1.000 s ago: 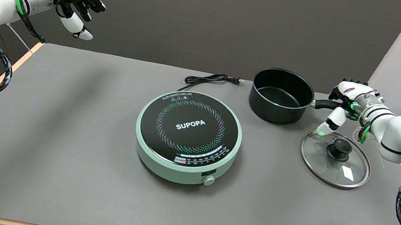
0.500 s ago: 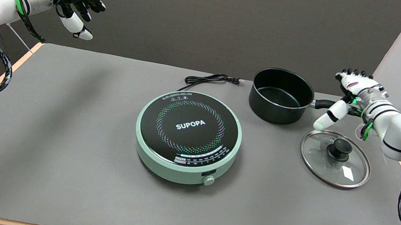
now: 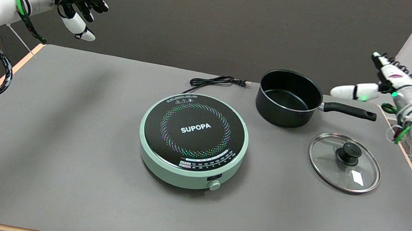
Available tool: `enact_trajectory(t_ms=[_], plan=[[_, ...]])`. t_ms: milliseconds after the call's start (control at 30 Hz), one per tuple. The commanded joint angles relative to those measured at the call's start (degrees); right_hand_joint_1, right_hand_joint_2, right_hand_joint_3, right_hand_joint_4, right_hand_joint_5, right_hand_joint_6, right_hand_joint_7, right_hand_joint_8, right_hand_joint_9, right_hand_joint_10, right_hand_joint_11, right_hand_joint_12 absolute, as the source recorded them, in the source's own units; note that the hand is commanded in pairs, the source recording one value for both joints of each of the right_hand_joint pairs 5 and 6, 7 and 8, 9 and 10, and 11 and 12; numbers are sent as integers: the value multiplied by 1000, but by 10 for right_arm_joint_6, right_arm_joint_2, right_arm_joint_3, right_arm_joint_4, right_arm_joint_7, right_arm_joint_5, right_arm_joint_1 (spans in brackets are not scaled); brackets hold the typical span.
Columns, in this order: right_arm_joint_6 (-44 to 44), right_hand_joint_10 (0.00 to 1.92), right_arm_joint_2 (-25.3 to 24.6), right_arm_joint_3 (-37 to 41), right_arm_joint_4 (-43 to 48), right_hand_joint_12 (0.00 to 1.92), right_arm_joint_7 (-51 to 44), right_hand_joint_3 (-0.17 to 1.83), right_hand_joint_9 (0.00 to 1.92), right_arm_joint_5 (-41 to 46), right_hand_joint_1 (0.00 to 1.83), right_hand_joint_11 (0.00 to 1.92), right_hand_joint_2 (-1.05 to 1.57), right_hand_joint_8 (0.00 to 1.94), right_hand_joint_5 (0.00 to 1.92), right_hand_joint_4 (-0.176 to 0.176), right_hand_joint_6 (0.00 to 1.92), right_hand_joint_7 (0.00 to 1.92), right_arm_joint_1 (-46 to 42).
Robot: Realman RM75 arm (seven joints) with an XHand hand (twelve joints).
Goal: Place the pot onto the table.
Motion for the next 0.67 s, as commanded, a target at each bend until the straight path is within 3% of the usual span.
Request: enact_trajectory(t_ms=[33,133,233,267,333,467,567,667], plan=[[-214,27,-4,253,27,27,473,208,27,243,597,27,-41,27,27,80,27,27,-214],[-336,88,-10,250,-21,88,513,157,88,251,517,88,290,88,88,71,88,88,-200],[-401,75,-31,246,-35,75,576,78,75,251,387,75,748,75,75,33,75,75,-188],[-410,81,-39,249,-36,81,583,84,81,251,378,81,830,81,81,37,81,81,-187],[-427,103,-48,256,-36,103,586,99,103,251,360,103,986,103,103,-27,103,103,-189],[-461,121,-56,255,-37,121,587,139,121,251,381,121,1052,121,121,-43,121,121,-198],[-511,130,-66,261,-39,130,597,151,130,251,346,130,1083,130,130,-83,130,130,-203],[-562,136,-76,274,-39,136,600,151,136,252,331,136,1135,136,136,-93,136,136,-203]])
